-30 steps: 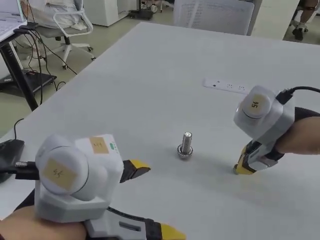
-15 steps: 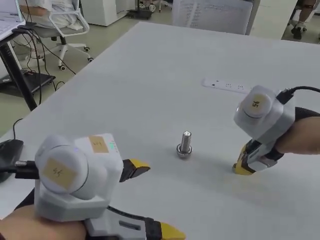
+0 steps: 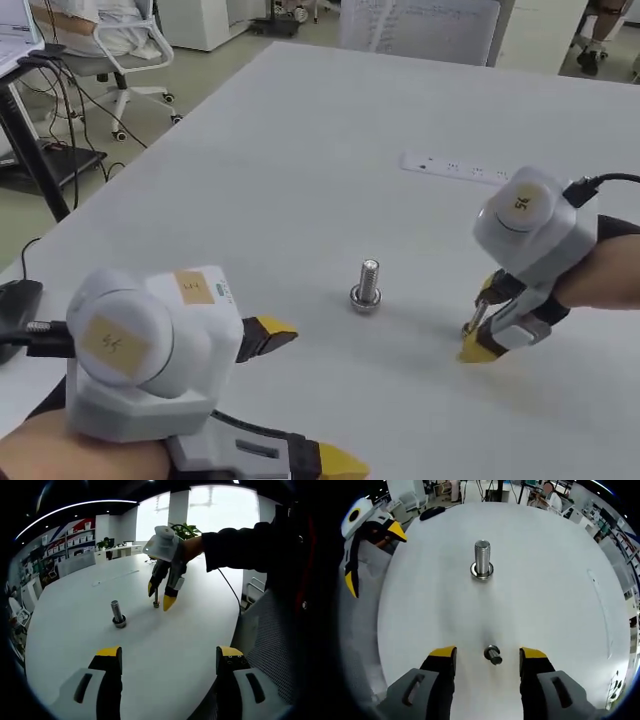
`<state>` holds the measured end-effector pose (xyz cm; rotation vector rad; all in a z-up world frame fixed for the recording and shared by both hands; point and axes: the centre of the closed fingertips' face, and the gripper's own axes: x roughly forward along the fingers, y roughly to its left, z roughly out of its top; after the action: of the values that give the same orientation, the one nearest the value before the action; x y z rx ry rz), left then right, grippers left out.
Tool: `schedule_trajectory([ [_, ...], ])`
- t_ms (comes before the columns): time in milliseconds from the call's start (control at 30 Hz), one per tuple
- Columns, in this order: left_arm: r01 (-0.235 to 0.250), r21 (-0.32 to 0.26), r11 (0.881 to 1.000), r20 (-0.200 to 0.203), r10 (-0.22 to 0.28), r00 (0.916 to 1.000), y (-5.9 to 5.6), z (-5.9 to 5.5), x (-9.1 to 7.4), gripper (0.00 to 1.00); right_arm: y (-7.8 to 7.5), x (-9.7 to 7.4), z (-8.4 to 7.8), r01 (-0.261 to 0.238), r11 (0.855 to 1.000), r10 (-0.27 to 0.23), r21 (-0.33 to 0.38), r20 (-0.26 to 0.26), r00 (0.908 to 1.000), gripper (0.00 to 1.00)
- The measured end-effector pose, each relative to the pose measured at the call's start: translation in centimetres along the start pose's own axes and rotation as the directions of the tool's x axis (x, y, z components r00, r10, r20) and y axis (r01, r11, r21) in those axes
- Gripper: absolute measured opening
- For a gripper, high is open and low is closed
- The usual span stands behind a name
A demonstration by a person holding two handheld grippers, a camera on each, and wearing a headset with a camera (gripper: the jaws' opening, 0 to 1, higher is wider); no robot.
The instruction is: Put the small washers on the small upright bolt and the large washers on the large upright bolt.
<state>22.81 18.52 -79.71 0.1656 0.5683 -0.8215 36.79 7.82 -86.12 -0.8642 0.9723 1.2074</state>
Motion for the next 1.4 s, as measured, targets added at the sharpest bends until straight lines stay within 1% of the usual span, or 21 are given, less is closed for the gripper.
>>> schedule_trajectory([
  [100, 0.001, 0.001, 1.000, -0.001, -0.001, 1.0000, 0.0, 0.0, 0.0, 0.77, 0.0, -0.1, 0.0, 0.004, 1.000, -0.004, 0.007, 0.008, 1.0000, 0.58],
  [233, 0.002, 0.004, 1.000, -0.002, -0.002, 1.0000, -0.1, 0.0, 0.0, 0.77, 0.2, -0.3, 0.1, 0.000, 0.999, -0.001, 0.035, 0.043, 0.9991, 0.65],
  [367, 0.004, 0.004, 1.000, -0.003, -0.004, 1.0000, -0.1, -0.1, 0.0, 0.77, 0.3, -0.4, 0.1, -0.002, 0.998, -0.002, 0.060, 0.067, 0.9978, 0.72],
  [433, 0.004, 0.007, 1.000, -0.005, -0.004, 1.0000, -0.1, -0.1, 0.0, 0.77, 0.4, -0.4, 0.0, 0.000, 0.998, -0.005, 0.065, 0.071, 0.9974, 0.74],
  [533, 0.006, 0.007, 1.000, -0.004, -0.006, 1.0000, -0.2, -0.1, 0.0, 0.77, 0.4, -0.4, 0.2, 0.004, 0.996, -0.014, 0.090, 0.103, 0.9946, 0.83],
  [667, 0.006, 0.007, 1.000, -0.002, -0.006, 1.0000, -0.2, -0.1, 0.0, 0.77, 0.6, -0.6, 0.2, 0.010, 0.995, -0.023, 0.097, 0.127, 0.9917, 0.87],
  [733, 0.009, 0.008, 1.000, -0.002, -0.009, 1.0000, -0.3, -0.1, 0.1, 0.77, 0.6, -0.7, 0.4, 0.014, 0.994, -0.031, 0.110, 0.152, 0.9879, 0.91],
  [767, 0.010, 0.009, 1.000, -0.003, -0.010, 0.9999, -0.3, -0.1, 0.1, 0.77, 0.8, -0.8, 0.4, 0.012, 0.993, -0.030, 0.117, 0.159, 0.9868, 0.91],
  [900, 0.015, 0.012, 1.000, -0.003, -0.015, 0.9999, -0.4, -0.1, 0.1, 0.77, 1.1, -1.3, 0.6, 0.029, 0.992, -0.051, 0.122, 0.183, 0.9817, 0.93],
  [967, 0.018, 0.012, 1.000, -0.003, -0.018, 0.9998, -0.5, -0.1, 0.1, 0.77, 1.2, -1.7, 0.8, 0.037, 0.991, -0.063, 0.129, 0.203, 0.9771, 0.95],
  [1000, 0.018, 0.014, 1.000, -0.003, -0.018, 0.9998, -0.5, -0.1, 0.1, 0.77, 1.2, -1.7, 0.8, 0.038, 0.991, -0.065, 0.131, 0.207, 0.9762, 0.95],
  [1133, 0.013, 0.015, 1.000, 0.002, -0.013, 0.9999, -0.4, 0.0, 0.1, 0.78, 1.6, -2.4, 1.1, 0.052, 0.988, -0.086, 0.146, 0.240, 0.9668, 0.96],
  [1200, 0.018, 0.010, 1.000, 0.005, -0.018, 0.9998, -0.4, 0.0, 0.1, 0.78, 1.9, -2.6, 1.0, 0.055, 0.987, -0.091, 0.151, 0.245, 0.9651, 0.96],
  [1367, 0.014, 0.020, 1.000, 0.008, -0.014, 0.9999, -0.4, 0.1, 0.0, 0.78, 2.6, -3.4, 0.9, 0.071, 0.983, -0.116, 0.169, 0.278, 0.9536, 0.96],
  [1400, 0.017, 0.018, 1.000, 0.011, -0.017, 0.9998, -0.5, 0.2, 0.0, 0.78, 2.8, -3.6, 0.7, 0.073, 0.982, -0.120, 0.175, 0.279, 0.9527, 0.96],
])
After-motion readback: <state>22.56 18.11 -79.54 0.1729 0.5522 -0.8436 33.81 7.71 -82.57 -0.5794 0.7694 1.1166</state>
